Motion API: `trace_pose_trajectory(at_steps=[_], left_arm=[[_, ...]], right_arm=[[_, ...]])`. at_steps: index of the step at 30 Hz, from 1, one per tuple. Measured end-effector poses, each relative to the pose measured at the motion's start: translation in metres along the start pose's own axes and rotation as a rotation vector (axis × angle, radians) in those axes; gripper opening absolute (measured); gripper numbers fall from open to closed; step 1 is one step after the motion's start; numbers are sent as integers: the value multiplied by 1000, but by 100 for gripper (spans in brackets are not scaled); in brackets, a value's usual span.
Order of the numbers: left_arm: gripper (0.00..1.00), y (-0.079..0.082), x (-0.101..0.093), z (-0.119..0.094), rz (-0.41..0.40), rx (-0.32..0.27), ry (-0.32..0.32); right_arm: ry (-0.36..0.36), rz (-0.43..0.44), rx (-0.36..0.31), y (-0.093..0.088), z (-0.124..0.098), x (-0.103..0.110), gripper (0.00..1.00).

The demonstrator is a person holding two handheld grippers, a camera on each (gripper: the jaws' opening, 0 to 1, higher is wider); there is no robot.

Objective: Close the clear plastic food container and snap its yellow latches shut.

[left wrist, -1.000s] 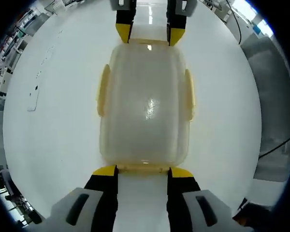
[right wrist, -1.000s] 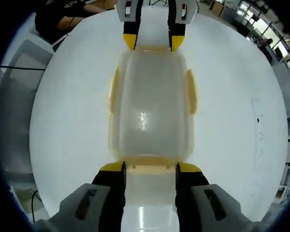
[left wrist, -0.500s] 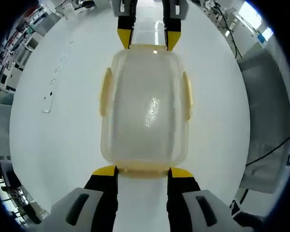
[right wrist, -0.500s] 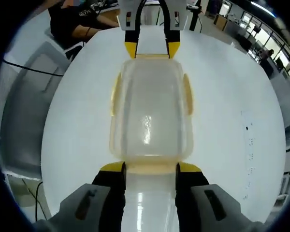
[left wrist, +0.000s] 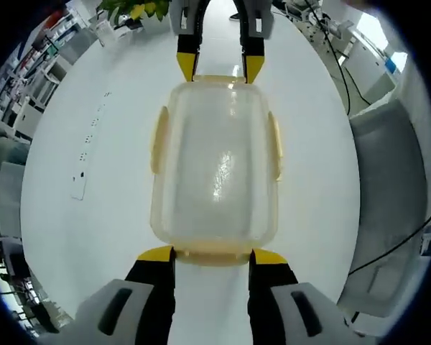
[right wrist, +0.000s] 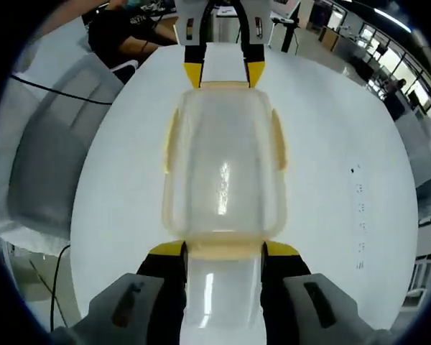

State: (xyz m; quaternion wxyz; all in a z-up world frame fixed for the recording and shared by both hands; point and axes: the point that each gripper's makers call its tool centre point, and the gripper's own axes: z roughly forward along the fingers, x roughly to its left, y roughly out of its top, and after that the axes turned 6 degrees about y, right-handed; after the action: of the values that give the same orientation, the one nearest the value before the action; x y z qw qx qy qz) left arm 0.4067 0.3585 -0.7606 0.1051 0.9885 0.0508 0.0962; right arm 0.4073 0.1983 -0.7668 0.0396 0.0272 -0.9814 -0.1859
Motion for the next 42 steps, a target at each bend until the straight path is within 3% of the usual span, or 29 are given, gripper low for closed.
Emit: trace_pose_trajectory(at_steps=[6,21,32,38,42], left_arm=[[33,42,1,6,22,-21,8],[33,117,-5,32,72,-46,-20],[33,149,-9,47,88,-42,-32],[33,159,-10,51,77,-46,-54],[33,156,-14,53,83,-35,-60]], right_arm=[[-18,22,8,-37,-18,3,37],[-25,93,14,-112,-41,12,37],[-30,118,28,-146,-44,15,37],[-34,126,47,-158,-43,12,37],[-20,128,42,-159,-40,14,37]])
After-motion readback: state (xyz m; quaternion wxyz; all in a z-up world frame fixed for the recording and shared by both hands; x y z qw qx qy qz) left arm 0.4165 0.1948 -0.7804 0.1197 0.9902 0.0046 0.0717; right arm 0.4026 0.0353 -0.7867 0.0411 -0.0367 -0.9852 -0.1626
